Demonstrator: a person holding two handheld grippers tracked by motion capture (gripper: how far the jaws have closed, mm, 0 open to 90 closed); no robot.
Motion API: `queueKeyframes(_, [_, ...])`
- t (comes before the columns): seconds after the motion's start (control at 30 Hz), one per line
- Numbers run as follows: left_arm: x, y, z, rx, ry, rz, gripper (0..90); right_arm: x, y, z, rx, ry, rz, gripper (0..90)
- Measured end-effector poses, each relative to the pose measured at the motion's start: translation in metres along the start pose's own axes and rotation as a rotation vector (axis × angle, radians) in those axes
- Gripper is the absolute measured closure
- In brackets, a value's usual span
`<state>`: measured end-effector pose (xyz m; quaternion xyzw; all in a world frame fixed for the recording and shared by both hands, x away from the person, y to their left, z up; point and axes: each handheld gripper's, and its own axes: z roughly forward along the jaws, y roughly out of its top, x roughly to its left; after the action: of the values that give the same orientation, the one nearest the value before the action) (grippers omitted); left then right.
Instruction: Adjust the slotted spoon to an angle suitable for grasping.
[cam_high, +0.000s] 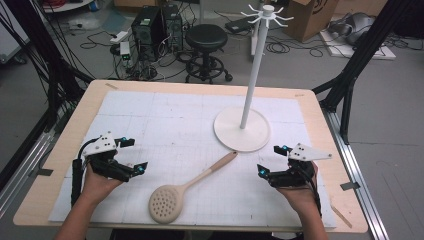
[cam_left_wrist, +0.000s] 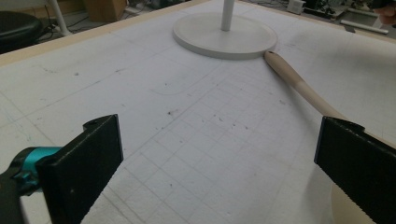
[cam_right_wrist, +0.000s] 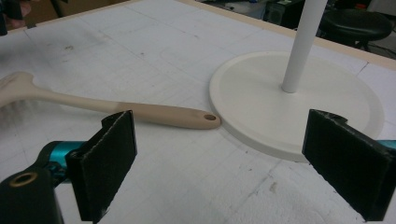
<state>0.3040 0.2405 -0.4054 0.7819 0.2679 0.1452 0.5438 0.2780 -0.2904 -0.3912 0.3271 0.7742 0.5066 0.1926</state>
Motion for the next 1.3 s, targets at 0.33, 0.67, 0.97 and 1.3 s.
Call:
queueKeyframes(0.33, [0.000, 0.000, 0.001, 0.003, -0.001, -0.007, 1.7, -0.001, -0.002, -0.001, -0.001, -0.008, 0.002, 9.2])
queueKeyframes(0.67, [-0.001, 0.006, 0.001, 0.003, -0.005, -0.033, 1.7, -0.003, -0.004, -0.003, -0.001, -0.016, 0.003, 9.2])
queueKeyframes(0.97, [-0.020, 0.029, 0.012, 0.021, -0.056, -0.004, 1.7, -0.004, -0.004, -0.004, -0.002, -0.020, 0.013, 9.2])
queueKeyframes(1.3, [-0.048, 0.054, 0.046, 0.077, -0.115, 0.050, 1.7, -0.005, -0.006, -0.004, 0.003, -0.027, 0.018, 9.2])
